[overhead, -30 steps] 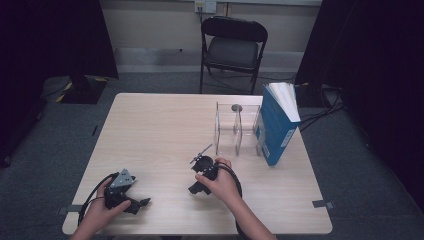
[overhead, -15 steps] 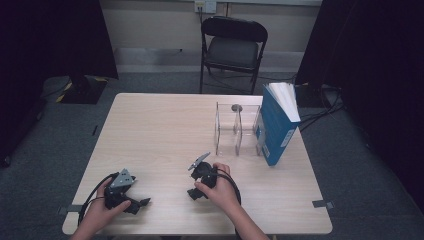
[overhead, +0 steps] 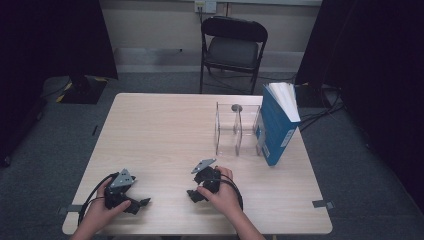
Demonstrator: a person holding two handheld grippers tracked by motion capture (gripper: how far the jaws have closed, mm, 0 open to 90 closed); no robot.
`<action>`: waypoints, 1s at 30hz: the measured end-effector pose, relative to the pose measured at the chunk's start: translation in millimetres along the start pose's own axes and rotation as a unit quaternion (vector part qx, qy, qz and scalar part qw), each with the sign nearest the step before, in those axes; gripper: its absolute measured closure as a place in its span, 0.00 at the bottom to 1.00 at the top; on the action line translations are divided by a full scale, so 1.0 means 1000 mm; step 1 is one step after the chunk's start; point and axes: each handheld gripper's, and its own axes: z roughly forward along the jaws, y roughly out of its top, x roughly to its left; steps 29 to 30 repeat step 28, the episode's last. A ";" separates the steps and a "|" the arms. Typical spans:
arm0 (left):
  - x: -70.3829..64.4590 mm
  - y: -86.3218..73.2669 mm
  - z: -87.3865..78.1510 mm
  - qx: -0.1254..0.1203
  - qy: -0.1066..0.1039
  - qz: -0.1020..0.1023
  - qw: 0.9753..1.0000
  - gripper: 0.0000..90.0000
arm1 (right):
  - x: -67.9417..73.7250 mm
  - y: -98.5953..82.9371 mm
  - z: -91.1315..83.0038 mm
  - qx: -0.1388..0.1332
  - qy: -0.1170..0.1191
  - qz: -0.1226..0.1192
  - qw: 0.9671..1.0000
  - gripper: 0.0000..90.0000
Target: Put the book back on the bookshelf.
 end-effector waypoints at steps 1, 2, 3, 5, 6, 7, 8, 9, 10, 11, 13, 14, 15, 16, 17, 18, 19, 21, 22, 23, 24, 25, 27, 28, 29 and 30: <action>0.000 0.000 0.000 0.001 0.001 0.004 1.000 0.00 | 0.000 -0.001 0.000 -0.005 -0.001 0.001 1.000 0.13; 0.001 0.000 0.000 0.001 0.001 0.005 1.000 0.00 | 0.000 -0.002 0.001 -0.015 -0.004 0.000 1.000 0.13; 0.001 0.000 0.000 0.001 0.001 0.005 1.000 0.00 | 0.001 -0.004 0.001 -0.024 -0.003 0.003 1.000 0.13; 0.001 0.000 0.000 0.003 0.001 0.007 1.000 0.00 | 0.001 -0.006 0.001 -0.031 -0.007 0.006 0.999 0.13; 0.000 0.000 0.000 0.002 0.000 0.002 1.000 0.00 | 0.002 -0.006 0.001 -0.034 -0.007 0.007 0.999 0.13; 0.000 0.000 0.000 0.002 0.000 0.003 1.000 0.00 | 0.002 -0.007 0.001 -0.037 -0.008 0.005 0.999 0.13; 0.000 0.000 0.000 0.002 0.000 0.002 1.000 0.00 | 0.002 -0.008 0.001 -0.040 -0.007 0.006 0.999 0.13; 0.000 0.000 0.000 0.002 0.000 0.002 1.000 0.00 | 0.002 -0.009 0.001 -0.043 -0.007 0.008 0.999 0.13; 0.000 0.000 0.000 0.002 0.000 0.003 1.000 0.00 | 0.002 -0.010 0.001 -0.047 -0.007 0.006 0.999 0.13; 0.000 0.000 0.000 0.002 0.000 0.002 1.000 0.00 | 0.002 -0.011 0.002 -0.051 -0.006 0.007 0.999 0.13; 0.000 0.000 0.000 0.002 0.000 0.002 1.000 0.00 | 0.002 -0.013 0.001 -0.057 -0.006 0.006 0.998 0.13; 0.000 0.000 0.000 0.002 0.000 0.002 1.000 0.00 | 0.002 -0.013 0.001 -0.059 -0.007 0.006 0.998 0.13; 0.000 0.000 0.000 0.002 0.000 0.002 1.000 0.00 | 0.002 -0.013 0.002 -0.060 -0.007 0.006 0.998 0.13; 0.000 0.000 0.000 0.002 0.000 0.002 1.000 0.00 | 0.002 -0.013 0.002 -0.061 -0.007 0.006 0.998 0.13; 0.000 0.000 0.000 0.003 -0.001 0.002 1.000 0.00 | 0.002 -0.014 0.002 -0.061 -0.007 0.006 0.998 0.13; 0.000 0.000 -0.001 0.007 0.001 0.004 1.000 0.00 | 0.002 -0.014 0.002 -0.062 -0.007 0.006 0.998 0.13; 0.000 0.000 -0.001 0.007 0.001 0.003 1.000 0.00 | 0.002 -0.014 0.002 -0.063 -0.006 0.006 0.998 0.13; 0.000 0.000 -0.001 0.006 0.002 0.002 1.000 0.00 | 0.002 -0.016 0.002 -0.071 -0.007 0.007 0.997 0.13; 0.000 0.000 -0.001 0.006 0.002 0.003 1.000 0.00 | 0.002 -0.016 0.002 -0.073 -0.007 0.009 0.997 0.13; 0.000 0.000 -0.001 0.006 0.001 0.003 1.000 0.00 | 0.002 -0.017 0.002 -0.076 -0.006 0.010 0.997 0.13; 0.000 0.000 -0.001 0.007 0.001 0.003 1.000 0.00 | 0.002 -0.017 0.002 -0.078 -0.005 0.007 0.997 0.13; 0.000 0.000 -0.001 0.006 0.001 0.003 1.000 0.00 | 0.002 -0.017 0.002 -0.078 -0.005 0.007 0.997 0.13; 0.000 0.000 -0.001 0.007 0.001 0.003 1.000 0.00 | 0.002 -0.017 0.002 -0.078 -0.004 0.007 0.997 0.13; 0.000 0.000 -0.001 0.007 0.001 0.003 1.000 0.00 | 0.001 -0.017 0.002 -0.078 -0.003 0.006 0.997 0.13; 0.000 0.000 -0.001 0.007 0.001 0.003 1.000 0.00 | 0.001 -0.017 0.002 -0.078 -0.003 0.006 0.997 0.13; 0.000 0.000 -0.001 0.007 0.001 0.003 1.000 0.00 | 0.001 -0.017 0.002 -0.078 -0.003 0.006 0.997 0.13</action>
